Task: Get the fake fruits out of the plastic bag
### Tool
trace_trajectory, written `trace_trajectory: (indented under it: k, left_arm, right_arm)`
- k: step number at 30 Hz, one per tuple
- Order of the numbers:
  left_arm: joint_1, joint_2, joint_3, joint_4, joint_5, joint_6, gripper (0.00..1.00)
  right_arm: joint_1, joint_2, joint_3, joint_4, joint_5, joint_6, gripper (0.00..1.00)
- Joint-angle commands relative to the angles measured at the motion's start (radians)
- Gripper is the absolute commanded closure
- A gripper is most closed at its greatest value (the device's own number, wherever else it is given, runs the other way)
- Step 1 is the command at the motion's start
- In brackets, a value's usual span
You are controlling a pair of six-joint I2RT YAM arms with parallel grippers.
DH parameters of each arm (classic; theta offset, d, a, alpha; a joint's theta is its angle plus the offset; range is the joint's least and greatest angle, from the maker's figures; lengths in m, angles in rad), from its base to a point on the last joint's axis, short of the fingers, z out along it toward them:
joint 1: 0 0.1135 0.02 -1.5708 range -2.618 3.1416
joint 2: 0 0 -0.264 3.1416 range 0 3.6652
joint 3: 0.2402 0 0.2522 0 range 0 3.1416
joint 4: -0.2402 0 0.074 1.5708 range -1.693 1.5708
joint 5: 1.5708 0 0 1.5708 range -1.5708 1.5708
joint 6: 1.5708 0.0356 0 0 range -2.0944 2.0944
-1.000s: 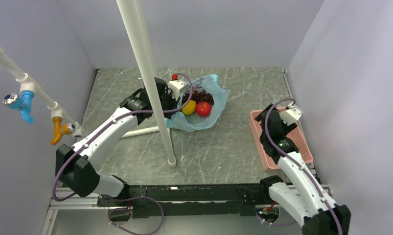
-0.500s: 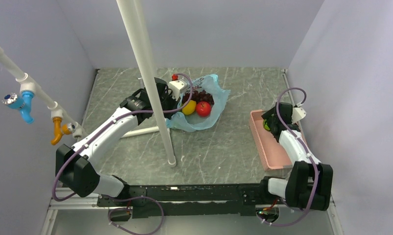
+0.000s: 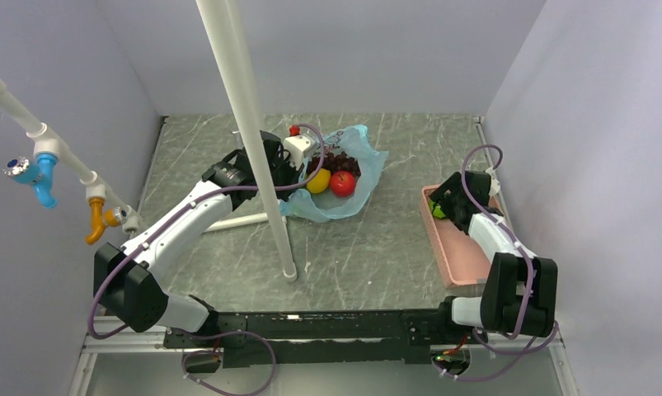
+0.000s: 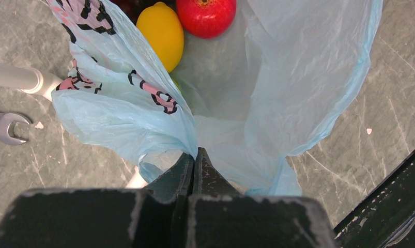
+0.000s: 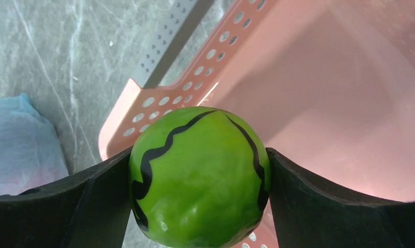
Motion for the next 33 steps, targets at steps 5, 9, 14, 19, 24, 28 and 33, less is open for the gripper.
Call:
trace_trajectory:
  k: [5,9,14,19,24,28,33]
  left_arm:
    - [-0.007,-0.016,0.026,0.004,0.009,-0.010,1.00]
    - [-0.007,-0.022,0.024,0.006,0.010,-0.010,1.00]
    - [-0.008,-0.023,0.022,0.006,0.006,-0.009,1.00]
    - [-0.008,-0.022,0.024,0.005,0.004,-0.009,1.00]
    - [-0.008,-0.025,0.025,0.007,-0.002,-0.010,1.00]
    - [-0.008,-0.039,0.018,0.017,-0.008,-0.011,1.00]
    - [-0.009,-0.021,0.020,0.014,0.024,-0.018,1.00]
  right_arm:
    - [-0.002,-0.062,0.012,0.056,-0.027,-0.023,0.11]
    - [-0.002,-0.077,0.023,0.040,-0.031,-0.030,0.05]
    - [-0.001,-0.107,0.014,0.047,-0.026,-0.034,0.01]
    - [0.026,-0.215,0.028,-0.002,0.031,-0.053,0.01]
    - [0.129,-0.409,0.040,-0.079,0.125,-0.058,0.03]
    - [0.334,-0.530,0.028,-0.073,0.086,-0.139,0.12]
    - [0.609,-0.616,-0.060,0.033,0.000,-0.287,0.11]
